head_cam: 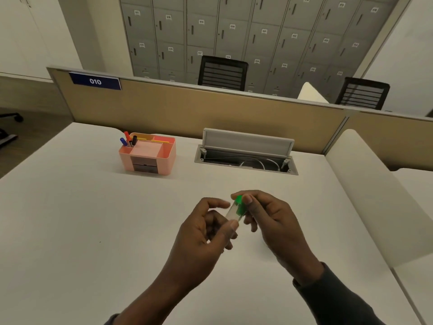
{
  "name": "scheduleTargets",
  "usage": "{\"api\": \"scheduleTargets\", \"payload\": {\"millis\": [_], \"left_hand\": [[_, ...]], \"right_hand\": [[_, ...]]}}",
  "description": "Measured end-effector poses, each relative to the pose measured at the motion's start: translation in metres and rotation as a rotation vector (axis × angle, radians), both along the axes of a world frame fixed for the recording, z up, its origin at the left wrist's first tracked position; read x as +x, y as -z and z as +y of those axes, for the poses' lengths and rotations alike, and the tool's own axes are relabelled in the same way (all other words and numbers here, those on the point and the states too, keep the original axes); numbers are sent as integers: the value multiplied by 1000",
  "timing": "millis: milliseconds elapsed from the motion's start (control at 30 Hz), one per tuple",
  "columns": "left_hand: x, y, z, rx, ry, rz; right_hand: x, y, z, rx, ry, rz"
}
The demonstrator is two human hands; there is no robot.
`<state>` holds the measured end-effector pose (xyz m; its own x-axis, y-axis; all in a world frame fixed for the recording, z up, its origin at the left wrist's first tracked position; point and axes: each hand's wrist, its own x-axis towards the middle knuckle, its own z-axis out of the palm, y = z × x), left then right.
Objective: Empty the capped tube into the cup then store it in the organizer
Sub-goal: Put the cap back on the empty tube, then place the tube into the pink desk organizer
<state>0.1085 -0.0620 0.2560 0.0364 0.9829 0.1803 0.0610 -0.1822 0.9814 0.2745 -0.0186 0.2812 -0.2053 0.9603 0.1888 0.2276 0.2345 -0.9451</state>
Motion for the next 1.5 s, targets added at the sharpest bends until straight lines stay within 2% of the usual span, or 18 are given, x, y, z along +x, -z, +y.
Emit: {"api": "scheduleTargets", "payload": {"millis": [100,200,300,467,667,867,1100,1233,1300,1400,1500], "left_hand": [[9,0,-2,141,-68,189],[11,-2,-4,293,-212,353],[10,-1,-1,429,-345,460],[12,-8,5,485,-402,413],[-3,-13,15,574,-343,312],[-9,-8,18,552,-368,269],[-34,17,32,287,-300,301],[-69,42,45,362,-280,525],[-85,52,54,380,-282,630],[-111,62,73,398,-266,791],[-147,73,105,379,-243,912]], "right_hand": [[-16,-3,-6,-177,33,170],[-27,-5,-11,-373,1,251],[-35,-4,-16,-478,0,333],[-47,1,-20,-539,67,390],[-49,-1,-25,-510,-23,512],[-55,2,-25,-528,-97,518],[-69,17,8,-560,35,573],[-86,39,32,-634,116,691],[-96,51,39,-662,124,690],[-115,74,51,-640,129,589],[-135,101,62,-560,125,357]]}}
